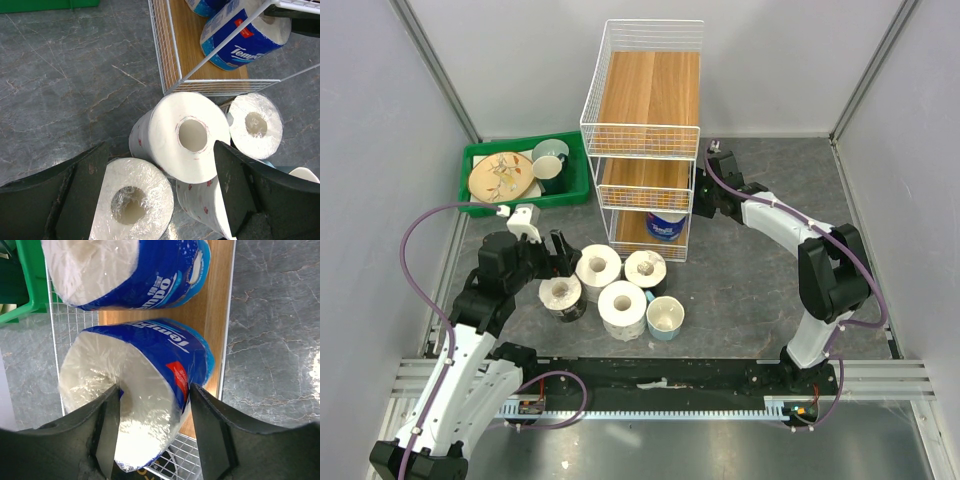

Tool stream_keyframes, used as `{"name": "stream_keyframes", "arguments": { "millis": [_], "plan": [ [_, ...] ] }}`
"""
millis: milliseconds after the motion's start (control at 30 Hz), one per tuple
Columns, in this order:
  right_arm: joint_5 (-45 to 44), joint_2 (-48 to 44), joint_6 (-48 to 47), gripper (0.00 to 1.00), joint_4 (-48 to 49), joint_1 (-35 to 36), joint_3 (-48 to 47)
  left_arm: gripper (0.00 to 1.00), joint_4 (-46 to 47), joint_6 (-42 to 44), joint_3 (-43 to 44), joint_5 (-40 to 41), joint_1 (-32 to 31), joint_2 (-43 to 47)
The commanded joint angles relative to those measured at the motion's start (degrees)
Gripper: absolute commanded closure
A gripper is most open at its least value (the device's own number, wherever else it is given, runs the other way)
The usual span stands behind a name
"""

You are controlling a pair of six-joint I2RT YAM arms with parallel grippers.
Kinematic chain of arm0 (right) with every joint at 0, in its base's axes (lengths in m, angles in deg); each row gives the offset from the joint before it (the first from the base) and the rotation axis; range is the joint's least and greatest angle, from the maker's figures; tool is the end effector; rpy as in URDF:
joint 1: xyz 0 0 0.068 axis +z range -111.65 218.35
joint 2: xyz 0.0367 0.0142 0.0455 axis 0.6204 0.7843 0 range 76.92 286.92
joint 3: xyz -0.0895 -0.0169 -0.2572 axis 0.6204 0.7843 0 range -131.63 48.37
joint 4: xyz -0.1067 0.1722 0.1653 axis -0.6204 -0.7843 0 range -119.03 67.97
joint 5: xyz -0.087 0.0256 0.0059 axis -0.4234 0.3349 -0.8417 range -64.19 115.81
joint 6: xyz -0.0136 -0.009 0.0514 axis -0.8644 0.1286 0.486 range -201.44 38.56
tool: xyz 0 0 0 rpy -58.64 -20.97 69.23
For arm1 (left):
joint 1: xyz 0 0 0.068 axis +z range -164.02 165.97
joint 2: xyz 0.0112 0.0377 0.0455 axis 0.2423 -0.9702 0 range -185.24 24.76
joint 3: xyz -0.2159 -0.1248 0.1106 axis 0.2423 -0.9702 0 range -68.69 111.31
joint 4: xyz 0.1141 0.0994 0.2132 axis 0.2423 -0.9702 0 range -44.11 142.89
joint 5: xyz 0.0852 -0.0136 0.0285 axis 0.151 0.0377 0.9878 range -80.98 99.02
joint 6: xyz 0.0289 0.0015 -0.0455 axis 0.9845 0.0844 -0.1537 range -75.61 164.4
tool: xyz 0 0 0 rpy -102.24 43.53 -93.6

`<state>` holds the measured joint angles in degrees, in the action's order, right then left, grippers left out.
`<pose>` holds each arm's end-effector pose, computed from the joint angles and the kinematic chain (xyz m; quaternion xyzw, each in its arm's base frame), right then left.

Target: Place and organize the paper towels onto the shelf

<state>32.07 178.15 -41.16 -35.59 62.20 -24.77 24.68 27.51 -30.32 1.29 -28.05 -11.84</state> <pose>0.3619 0.1643 0.2374 0.1079 0.9048 0.2593 0.3201 0.1433 -0.0407 0.2899 0.0143 0.8487 -0.1952 0.4912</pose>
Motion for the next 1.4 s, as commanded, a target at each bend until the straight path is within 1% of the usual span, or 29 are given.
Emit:
{"name": "stream_keyframes", "arguments": {
  "millis": [0, 200, 333, 1067, 1367],
  "plan": [
    [0.59, -0.24, 0.95, 0.36, 2.57, 0.14, 0.63, 0.07, 1.22, 0.19, 0.04, -1.06, -0.39, 0.12],
    [1.38, -0.86, 2.09, 0.33, 4.07, 0.14, 2.04, 0.07, 1.22, 0.27, 0.04, -1.06, -0.39, 0.12],
    [4.01, -0.77, 4.11, 0.32, 7.14, 0.14, 3.27, 0.07, 1.05, 0.19, 0.13, -1.06, -0.39, 0.12],
    [4.28, -2.35, 9.30, 0.31, 13.21, -0.92, 7.14, 0.07, 1.05, 0.19, -0.05, -1.15, -0.48, 0.65],
    [7.01, -1.12, 10.97, 0.31, 17.34, -1.18, 7.40, 0.07, 1.05, 0.19, 0.04, -1.06, -0.48, 0.56]
  ]
}}
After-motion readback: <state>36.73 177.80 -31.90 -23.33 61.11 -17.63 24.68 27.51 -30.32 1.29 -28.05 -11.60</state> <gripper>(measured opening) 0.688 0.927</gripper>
